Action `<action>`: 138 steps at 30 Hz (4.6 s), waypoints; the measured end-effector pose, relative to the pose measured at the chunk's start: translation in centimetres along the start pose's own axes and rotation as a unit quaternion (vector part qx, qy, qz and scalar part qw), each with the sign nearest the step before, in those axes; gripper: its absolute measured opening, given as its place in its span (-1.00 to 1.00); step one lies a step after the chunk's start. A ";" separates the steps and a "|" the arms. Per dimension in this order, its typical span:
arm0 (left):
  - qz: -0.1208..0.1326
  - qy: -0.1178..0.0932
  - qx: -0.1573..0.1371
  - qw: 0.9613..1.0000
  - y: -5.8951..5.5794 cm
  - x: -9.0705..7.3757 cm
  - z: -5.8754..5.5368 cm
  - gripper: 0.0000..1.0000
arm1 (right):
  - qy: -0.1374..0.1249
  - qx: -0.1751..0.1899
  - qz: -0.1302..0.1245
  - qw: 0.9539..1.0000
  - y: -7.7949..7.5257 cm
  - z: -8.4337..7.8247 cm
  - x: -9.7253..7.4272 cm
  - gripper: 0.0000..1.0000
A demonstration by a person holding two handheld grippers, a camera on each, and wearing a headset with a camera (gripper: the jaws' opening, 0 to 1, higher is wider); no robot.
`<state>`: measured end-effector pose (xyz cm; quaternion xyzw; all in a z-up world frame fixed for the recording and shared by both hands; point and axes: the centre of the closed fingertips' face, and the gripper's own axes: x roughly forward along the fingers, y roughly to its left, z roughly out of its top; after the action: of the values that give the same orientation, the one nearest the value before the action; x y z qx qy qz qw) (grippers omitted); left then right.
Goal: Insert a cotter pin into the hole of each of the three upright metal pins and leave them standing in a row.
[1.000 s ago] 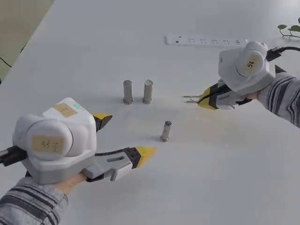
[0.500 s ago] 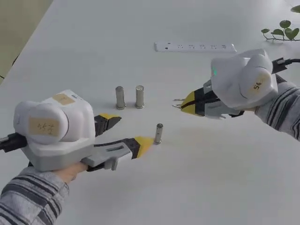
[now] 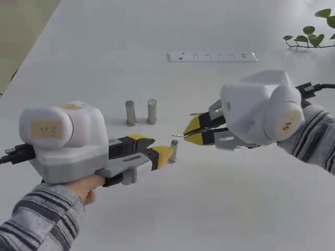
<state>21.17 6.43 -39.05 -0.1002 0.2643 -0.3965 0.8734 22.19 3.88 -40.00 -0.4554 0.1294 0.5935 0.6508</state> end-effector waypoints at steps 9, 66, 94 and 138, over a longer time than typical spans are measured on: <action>-0.015 -0.015 -0.037 0.999 -0.8 0.0 0.2 -0.83 | -0.018 -0.019 0.004 1.000 0.7 1.9 -0.1 -1.00; -0.124 0.039 0.292 0.948 -4.5 -0.7 -1.9 -1.00 | -0.062 0.168 0.121 0.976 4.9 2.4 0.1 -0.98; 0.007 0.001 0.250 0.968 0.1 0.7 -1.6 -0.60 | -0.009 0.098 0.065 0.993 2.6 -0.7 0.0 -1.00; 0.081 0.026 0.159 0.984 2.9 6.6 -3.9 -0.88 | 0.033 0.106 0.084 0.990 1.4 -5.2 3.2 -1.00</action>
<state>24.49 3.60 -45.94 0.0722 0.2281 -0.3639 0.9002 23.73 1.96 -45.72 -0.3905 0.2506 0.6141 0.6385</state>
